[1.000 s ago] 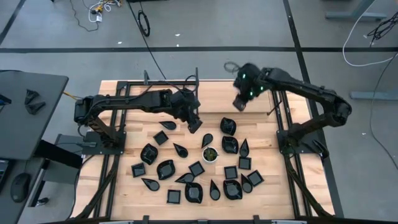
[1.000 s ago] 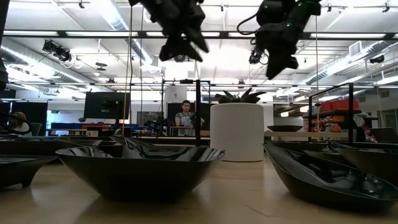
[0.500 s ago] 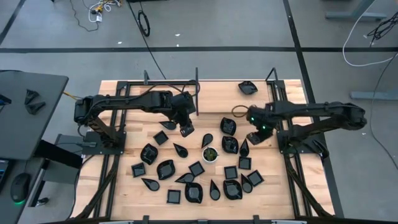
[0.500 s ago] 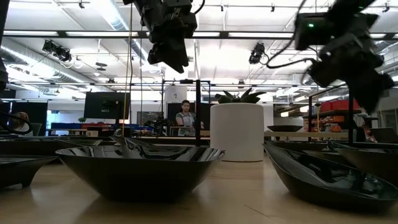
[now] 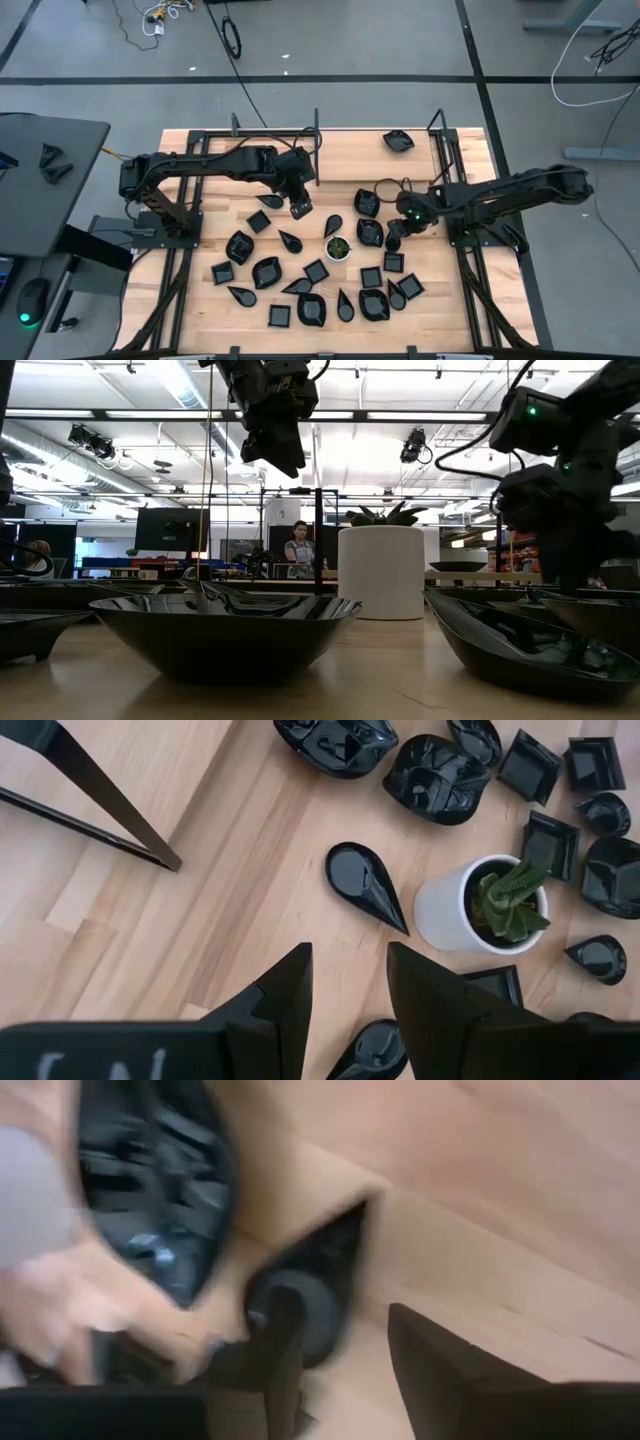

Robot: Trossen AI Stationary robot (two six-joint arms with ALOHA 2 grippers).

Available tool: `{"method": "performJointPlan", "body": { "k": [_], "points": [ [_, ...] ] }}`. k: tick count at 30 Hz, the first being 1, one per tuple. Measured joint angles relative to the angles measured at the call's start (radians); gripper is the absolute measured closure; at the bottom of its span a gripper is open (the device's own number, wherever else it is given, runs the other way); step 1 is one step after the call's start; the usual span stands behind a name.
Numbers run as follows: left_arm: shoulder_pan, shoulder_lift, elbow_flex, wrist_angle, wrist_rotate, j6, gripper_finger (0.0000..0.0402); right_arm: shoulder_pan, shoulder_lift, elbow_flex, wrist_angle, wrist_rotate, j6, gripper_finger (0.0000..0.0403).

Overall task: Pick & Place Mini shaped plates
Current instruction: Put the drop shaped plate on the shelf

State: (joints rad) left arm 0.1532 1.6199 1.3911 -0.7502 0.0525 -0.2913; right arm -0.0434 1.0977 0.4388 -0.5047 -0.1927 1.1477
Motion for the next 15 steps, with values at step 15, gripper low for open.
{"method": "performJointPlan", "body": {
  "k": [15],
  "points": [
    [0.0,0.0,-0.001,0.023,0.0,-0.019,0.0266,0.065,0.046,-0.056,0.126,0.053,-0.005,0.0311]
  ]
}}
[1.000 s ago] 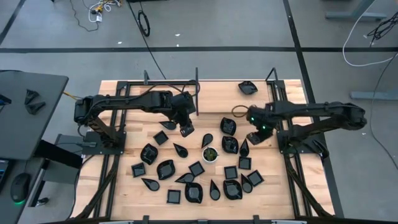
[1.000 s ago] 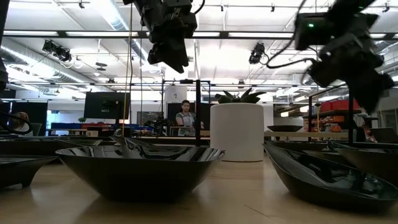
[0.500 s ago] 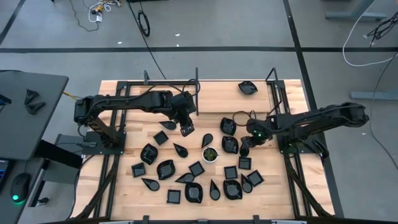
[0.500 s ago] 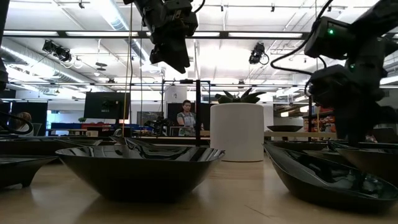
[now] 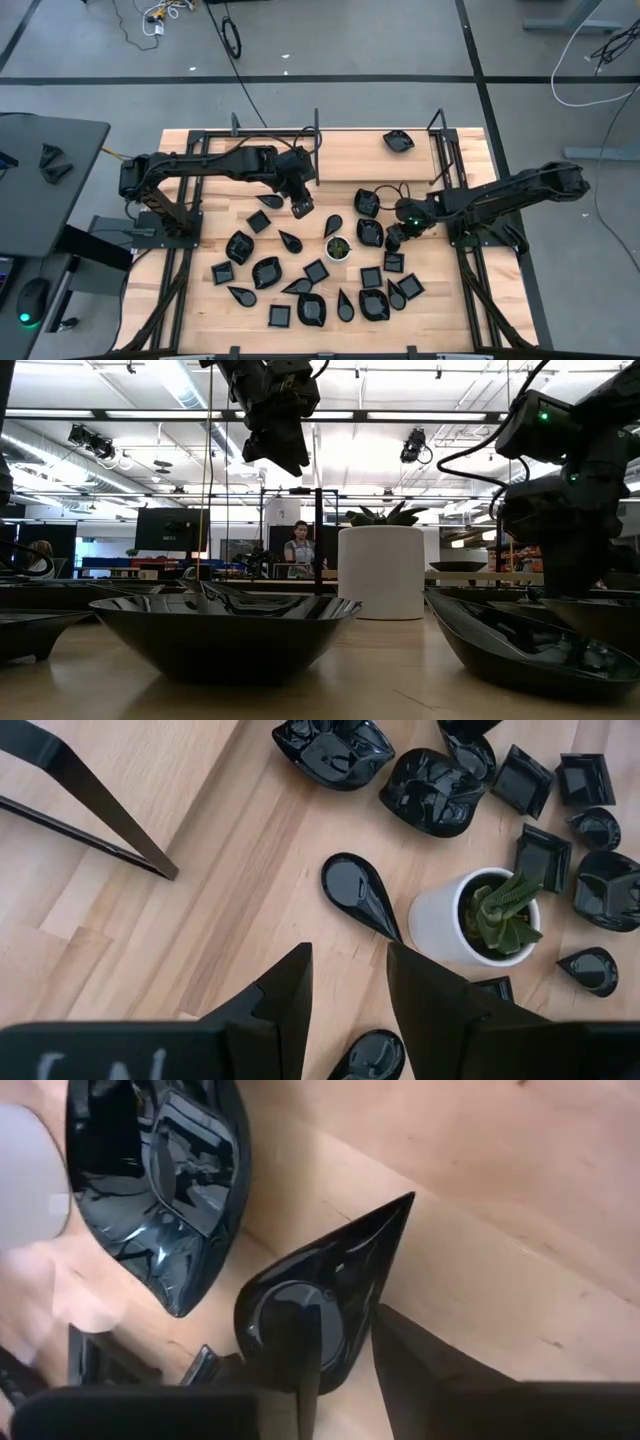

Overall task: Pick & Place Mini shaped plates
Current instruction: Put the drop shaped plate on the shelf

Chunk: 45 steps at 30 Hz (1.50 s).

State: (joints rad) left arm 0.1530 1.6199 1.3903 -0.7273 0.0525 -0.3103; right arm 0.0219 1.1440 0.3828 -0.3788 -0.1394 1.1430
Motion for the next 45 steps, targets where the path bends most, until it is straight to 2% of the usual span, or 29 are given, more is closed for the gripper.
{"method": "performJointPlan", "body": {
  "k": [12,16,19,27,32,35,39,45],
  "points": [
    [0.0,0.0,0.0,0.01,0.0,-0.045,0.0266,0.022,0.033,0.0,0.028,0.008,-0.052,0.0391],
    [0.0,0.0,0.0,0.01,0.004,-0.046,0.0266,0.022,0.005,0.015,-0.014,-0.01,-0.048,0.0395],
    [-0.001,0.0,0.0,0.01,0.005,-0.047,0.0266,0.021,-0.015,0.064,-0.122,-0.009,-0.04,0.0393],
    [0.0,0.0,0.0,0.01,0.031,-0.068,0.0266,-0.03,-0.027,0.32,-0.436,0.009,-0.113,0.0399],
    [-0.005,-0.023,-0.001,-0.004,0.137,-0.073,0.0266,-0.128,-0.026,0.498,-0.46,0.034,-0.162,0.0399],
    [-0.014,-0.064,-0.001,-0.025,0.147,-0.072,0.0266,-0.202,-0.003,0.594,-0.457,0.056,-0.199,0.0401],
    [-0.037,-0.136,-0.001,-0.061,0.111,-0.054,0.0266,-0.306,0.077,0.708,-0.436,0.053,-0.294,0.0401],
    [-0.069,-0.236,-0.001,-0.093,-0.014,-0.023,0.0266,-0.455,0.316,0.883,-0.425,-0.013,-0.525,0.0401]
  ]
}}
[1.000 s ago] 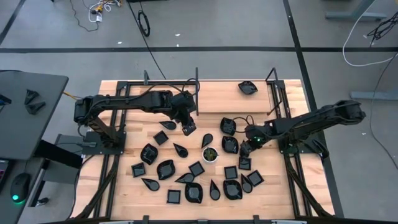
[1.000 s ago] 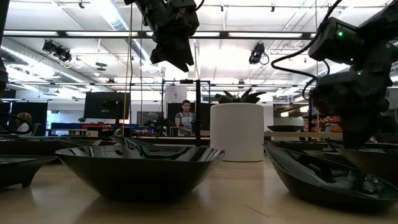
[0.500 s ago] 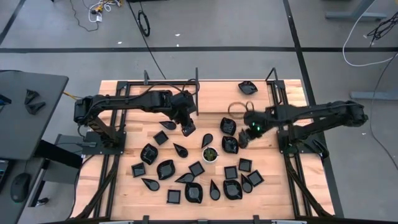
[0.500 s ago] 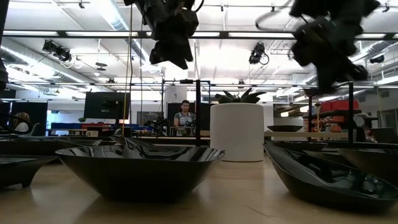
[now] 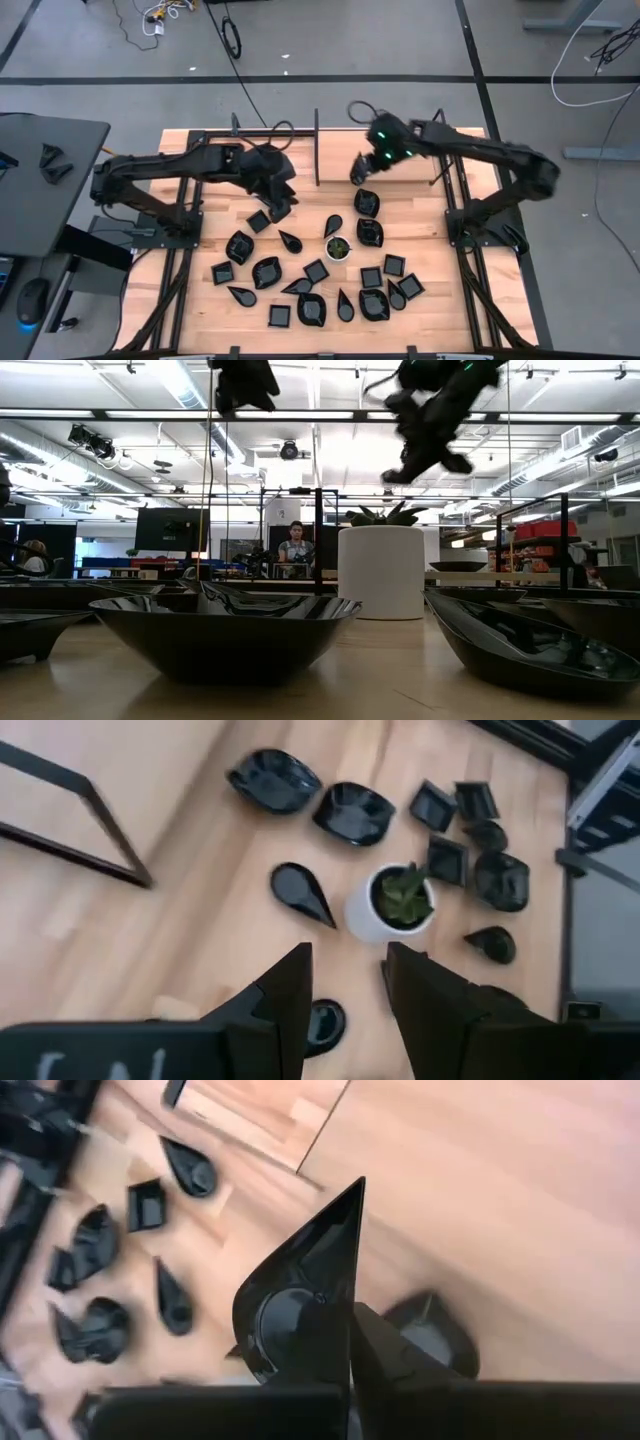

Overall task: Pick & Place Mini shaped plates
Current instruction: Put the drop shaped plate on the shelf

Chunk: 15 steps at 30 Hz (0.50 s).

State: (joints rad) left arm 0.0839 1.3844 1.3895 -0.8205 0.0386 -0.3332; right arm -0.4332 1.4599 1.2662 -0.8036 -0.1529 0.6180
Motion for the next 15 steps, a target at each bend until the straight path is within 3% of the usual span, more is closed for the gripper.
{"method": "performJointPlan", "body": {
  "k": [8,15],
  "points": [
    [-0.001,-0.054,0.0,0.003,-0.176,-0.085,0.0266,-0.168,0.323,0.188,0.032,-0.004,-0.322,0.0401],
    [0.004,-0.048,0.0,0.01,-0.268,-0.145,0.0266,-0.278,0.461,0.231,0.142,-0.057,-0.42,0.0398]
  ]
}}
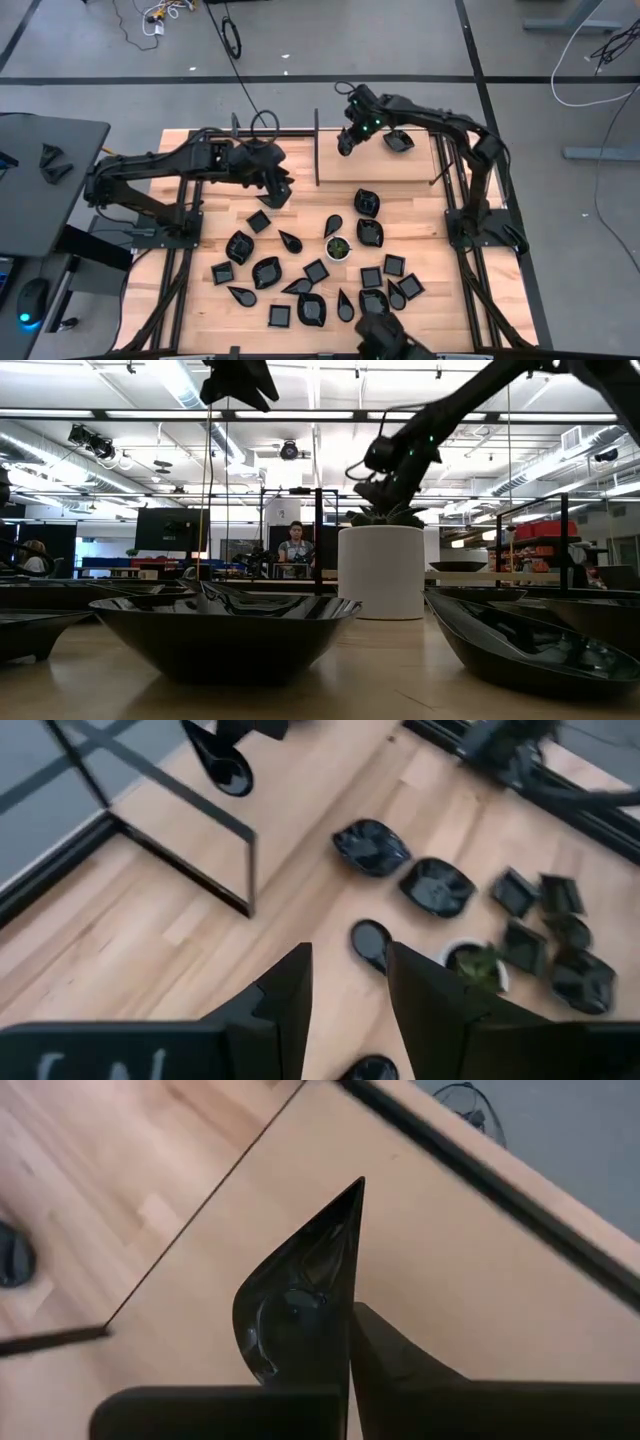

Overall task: Pick & Place Mini shaped plates
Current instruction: Put the drop shaped plate on the shelf

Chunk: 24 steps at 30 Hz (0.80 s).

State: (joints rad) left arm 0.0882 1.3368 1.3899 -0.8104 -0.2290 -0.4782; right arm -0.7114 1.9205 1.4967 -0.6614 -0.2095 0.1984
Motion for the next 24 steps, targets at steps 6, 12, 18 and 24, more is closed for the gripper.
{"method": "performJointPlan", "body": {
  "k": [6,12,18,24],
  "points": [
    [0.001,0.0,0.0,0.001,-0.102,-0.065,0.0266,-0.043,0.065,0.0,0.074,-0.089,-0.027,0.0394],
    [0.001,0.0,0.0,0.01,-0.153,-0.102,0.0266,-0.048,0.09,0.0,0.108,-0.097,-0.033,0.0392],
    [0.001,0.0,0.0,0.016,-0.178,-0.141,0.0266,-0.049,0.09,0.0,0.128,-0.097,-0.048,0.0392],
    [0.001,0.0,0.0,0.038,-0.178,-0.161,0.0266,-0.049,0.09,0.0,0.127,-0.05,-0.026,0.0389]
  ]
}}
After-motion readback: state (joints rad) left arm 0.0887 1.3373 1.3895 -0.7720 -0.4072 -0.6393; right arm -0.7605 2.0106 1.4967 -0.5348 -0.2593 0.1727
